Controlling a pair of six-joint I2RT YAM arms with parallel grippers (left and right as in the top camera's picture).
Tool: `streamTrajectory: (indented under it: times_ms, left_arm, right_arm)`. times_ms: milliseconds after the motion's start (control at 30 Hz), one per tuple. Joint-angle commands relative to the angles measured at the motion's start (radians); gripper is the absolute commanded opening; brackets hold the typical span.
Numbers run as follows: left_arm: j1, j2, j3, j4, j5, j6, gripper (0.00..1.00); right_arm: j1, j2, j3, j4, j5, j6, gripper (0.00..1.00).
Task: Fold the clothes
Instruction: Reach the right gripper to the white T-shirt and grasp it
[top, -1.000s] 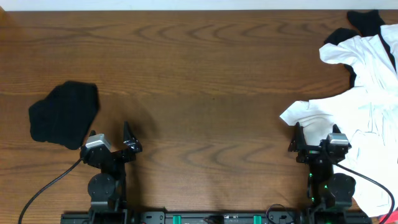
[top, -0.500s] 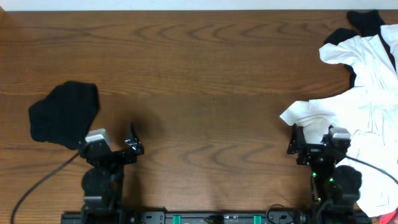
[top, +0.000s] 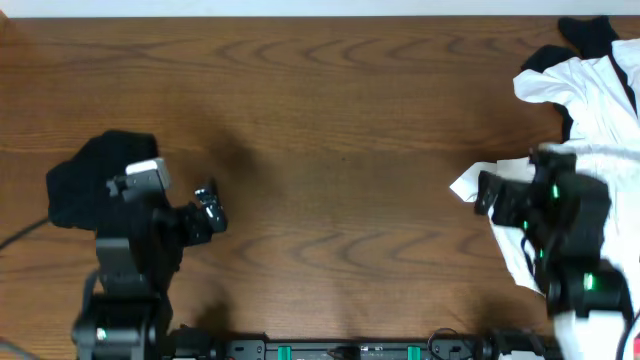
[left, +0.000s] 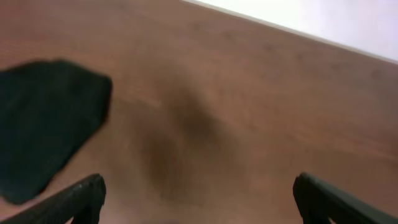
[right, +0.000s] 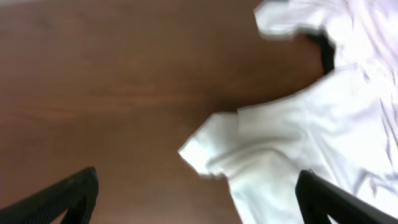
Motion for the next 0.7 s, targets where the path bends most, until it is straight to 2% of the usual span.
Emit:
streamTrajectory:
  times_ms: [0,233,433,533,667]
  left_arm:
    - [0.005,0.078,0.079,-0.07,0.011,0.002,0.98]
    - [0.005,0.113,0.095,-0.121,0.011,-0.003,0.98]
    - [0.005,0.113,0.095,-0.122,0.011,-0.003,0.98]
    - [0.005,0.113,0.095,-0.122,0.011,-0.003,0.98]
    - [0.005,0.113,0.095,-0.122,0.011,-0.003,0.98]
  right_arm:
    - [-0.03,0.181,0.111,-0.063,0.079,-0.024,0.99]
    - [-0.035,0.471,0.187,-0.005,0.088,-0.046,0.99]
    - [-0.056,0.67,0.187,0.087,0.158,0.034,0.96]
    - [-0.058,0.754,0.187,0.13,0.158,0.034,0.88]
    - [-0.058,0.848,0.187,0.177,0.19,0.057,0.71]
